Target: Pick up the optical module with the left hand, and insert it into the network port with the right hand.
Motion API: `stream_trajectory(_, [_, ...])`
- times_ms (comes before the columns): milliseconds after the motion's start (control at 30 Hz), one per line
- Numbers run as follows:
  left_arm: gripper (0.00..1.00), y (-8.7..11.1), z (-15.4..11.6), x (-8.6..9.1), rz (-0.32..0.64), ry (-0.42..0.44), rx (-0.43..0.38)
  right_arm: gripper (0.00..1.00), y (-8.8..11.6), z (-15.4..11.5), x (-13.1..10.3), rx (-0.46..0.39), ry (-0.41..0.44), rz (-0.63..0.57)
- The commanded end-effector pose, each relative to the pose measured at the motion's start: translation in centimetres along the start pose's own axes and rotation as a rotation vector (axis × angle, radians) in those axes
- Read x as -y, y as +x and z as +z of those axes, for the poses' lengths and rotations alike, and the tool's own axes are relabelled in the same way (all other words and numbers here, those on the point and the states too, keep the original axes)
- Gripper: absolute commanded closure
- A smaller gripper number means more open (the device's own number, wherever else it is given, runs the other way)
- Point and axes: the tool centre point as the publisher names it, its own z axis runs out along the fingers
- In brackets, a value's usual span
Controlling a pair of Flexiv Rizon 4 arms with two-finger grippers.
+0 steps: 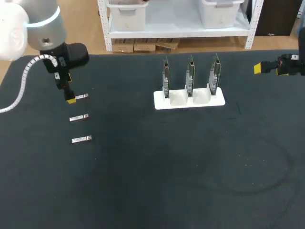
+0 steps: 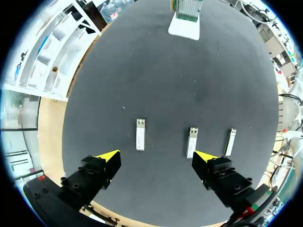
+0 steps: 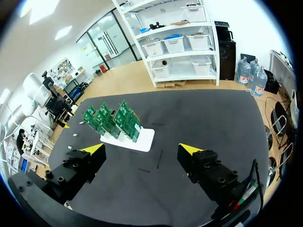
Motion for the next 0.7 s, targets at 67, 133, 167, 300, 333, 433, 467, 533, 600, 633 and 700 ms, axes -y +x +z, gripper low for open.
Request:
stream_trajectory(67, [0.00, 0.0, 1.1, 0.7, 0.040, 0.042, -0.002, 0.00, 0.0, 0.0, 0.0, 0.000, 0.000, 0.000])
stream_trajectory(133, [0.00, 0.0, 1.3, 0.8, 0.046, 0.050, 0.014, 0.00, 0.0, 0.0, 0.0, 0.000, 0.000, 0.000])
stream_trajectory(167, [0.00, 0.0, 1.4, 0.7, 0.039, 0.049, 0.022, 0.00, 0.0, 0.0, 0.0, 0.000, 0.000, 0.000])
stream_trajectory(300, [0.00, -0.1, 1.7, 0.3, 0.033, 0.039, 0.026, 0.00, 0.0, 0.0, 0.0, 0.000, 0.000, 0.000])
stream_trajectory(333, [0.00, -0.1, 1.8, 0.2, 0.032, 0.041, 0.029, 0.00, 0.0, 0.0, 0.0, 0.000, 0.000, 0.000])
stream_trajectory(433, [0.00, 0.0, 2.2, 0.0, 0.047, 0.021, 0.007, 0.00, 0.0, 0.0, 0.0, 0.000, 0.000, 0.000])
stream_trajectory(467, [0.00, 0.0, 2.3, -0.1, 0.055, 0.027, 0.005, 0.00, 0.0, 0.0, 0.0, 0.000, 0.000, 0.000])
stream_trajectory(533, [0.00, 0.0, 2.4, -0.2, 0.060, 0.025, 0.005, 0.00, 0.0, 0.0, 0.0, 0.000, 0.000, 0.000])
stream_trajectory(600, [0.00, 0.0, 2.7, -0.5, 0.062, 0.026, 0.007, 0.00, 0.0, 0.0, 0.0, 0.000, 0.000, 0.000])
stream_trajectory(633, [0.00, -0.1, 2.7, -0.5, 0.062, 0.024, 0.004, 0.00, 0.0, 0.0, 0.0, 0.000, 0.000, 0.000])
stream_trajectory(700, [0.00, -0.2, 2.8, -0.8, 0.061, 0.025, 0.009, 0.00, 0.0, 0.0, 0.0, 0.000, 0.000, 0.000])
